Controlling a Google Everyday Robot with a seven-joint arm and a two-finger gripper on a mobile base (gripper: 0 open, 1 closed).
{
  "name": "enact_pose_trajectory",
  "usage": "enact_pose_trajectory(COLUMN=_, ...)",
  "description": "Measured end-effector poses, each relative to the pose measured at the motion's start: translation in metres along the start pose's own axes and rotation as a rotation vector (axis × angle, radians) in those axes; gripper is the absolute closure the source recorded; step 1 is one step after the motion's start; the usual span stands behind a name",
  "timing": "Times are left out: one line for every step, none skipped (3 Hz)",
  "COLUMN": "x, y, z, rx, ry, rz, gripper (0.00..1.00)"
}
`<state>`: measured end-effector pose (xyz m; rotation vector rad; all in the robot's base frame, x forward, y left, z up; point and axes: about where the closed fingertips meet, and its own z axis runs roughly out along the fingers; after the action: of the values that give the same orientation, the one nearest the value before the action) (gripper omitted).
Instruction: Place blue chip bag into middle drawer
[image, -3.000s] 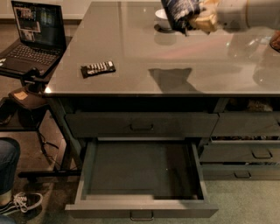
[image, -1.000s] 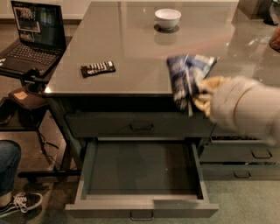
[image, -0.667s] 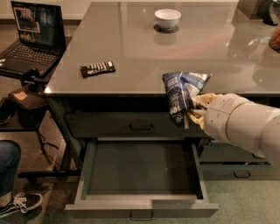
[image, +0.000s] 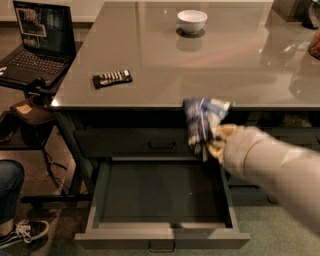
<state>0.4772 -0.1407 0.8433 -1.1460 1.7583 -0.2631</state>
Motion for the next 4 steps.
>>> enact_pose_trajectory(x=0.049, y=0.058, z=0.015, rx=-0.042, ry=0.066, rz=0.064, gripper=1.0)
enact_pose_trajectory(x=0.102, y=0.114, z=0.011, rx=-0.112, ry=0.164, rz=0.118, gripper=1.0)
enact_pose_trajectory(x=0.102, y=0.114, z=0.011, rx=-0.112, ry=0.164, rz=0.118, gripper=1.0)
enact_pose_trajectory(x=0.123, y=0.143, z=0.024, rx=-0.152, ry=0.165, rz=0.135, gripper=1.0)
